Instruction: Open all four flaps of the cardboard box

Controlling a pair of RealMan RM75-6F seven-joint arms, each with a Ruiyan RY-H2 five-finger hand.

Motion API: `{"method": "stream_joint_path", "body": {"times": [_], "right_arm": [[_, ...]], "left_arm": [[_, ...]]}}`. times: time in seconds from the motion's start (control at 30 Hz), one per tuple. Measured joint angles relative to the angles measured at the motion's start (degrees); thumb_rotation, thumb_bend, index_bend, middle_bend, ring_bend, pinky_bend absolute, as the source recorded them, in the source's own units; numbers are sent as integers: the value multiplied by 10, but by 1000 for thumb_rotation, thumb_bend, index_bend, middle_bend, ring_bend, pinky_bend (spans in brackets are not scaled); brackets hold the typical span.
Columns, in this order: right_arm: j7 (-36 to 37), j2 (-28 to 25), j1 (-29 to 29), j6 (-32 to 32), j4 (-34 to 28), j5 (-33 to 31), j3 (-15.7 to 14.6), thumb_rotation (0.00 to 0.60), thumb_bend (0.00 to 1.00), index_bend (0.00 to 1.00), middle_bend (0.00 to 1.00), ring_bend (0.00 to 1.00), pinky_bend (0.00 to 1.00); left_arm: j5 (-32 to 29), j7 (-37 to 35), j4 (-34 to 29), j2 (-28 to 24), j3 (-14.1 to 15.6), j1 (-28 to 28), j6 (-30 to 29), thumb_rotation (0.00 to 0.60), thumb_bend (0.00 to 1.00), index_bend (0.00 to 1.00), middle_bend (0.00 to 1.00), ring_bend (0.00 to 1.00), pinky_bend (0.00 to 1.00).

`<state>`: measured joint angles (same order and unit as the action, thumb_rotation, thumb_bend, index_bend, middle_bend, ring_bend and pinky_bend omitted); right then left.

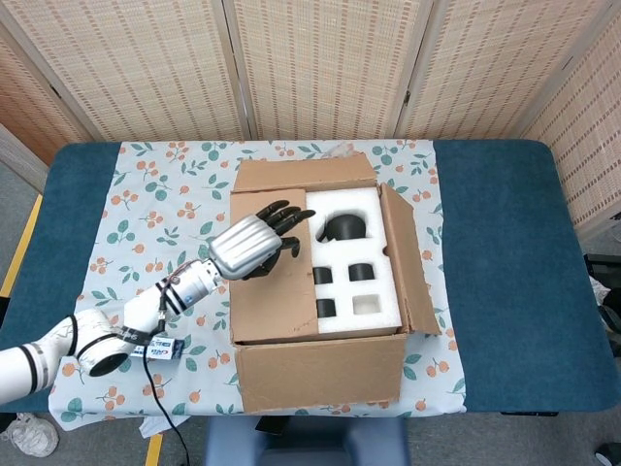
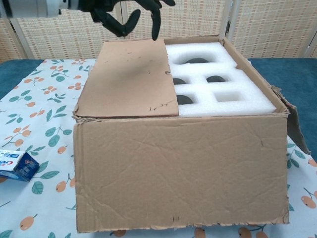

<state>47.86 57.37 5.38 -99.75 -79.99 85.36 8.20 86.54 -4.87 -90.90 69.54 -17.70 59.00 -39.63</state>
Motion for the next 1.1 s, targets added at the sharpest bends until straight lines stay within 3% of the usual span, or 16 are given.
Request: {"method": "stream_joint_path", "body": {"times": [0.5, 0.87, 1.1], "right_arm": [[87, -11, 10, 61, 50, 0, 8, 286, 260, 481, 0, 0, 0], [125, -11, 5, 65, 88, 8, 8, 288, 260, 481, 0, 0, 0], [124, -11, -2, 53, 87, 14, 8, 288, 260, 481, 0, 0, 0]], "left_arm": [[-26, -4, 108, 105, 13, 91, 46, 600, 991, 398, 0, 0, 0], [-45, -8, 164, 136, 37, 113, 65, 600, 1000, 459, 0, 0, 0], [-48, 0, 163, 135, 48, 112, 55, 600, 1000, 494, 0, 0, 0]]}}
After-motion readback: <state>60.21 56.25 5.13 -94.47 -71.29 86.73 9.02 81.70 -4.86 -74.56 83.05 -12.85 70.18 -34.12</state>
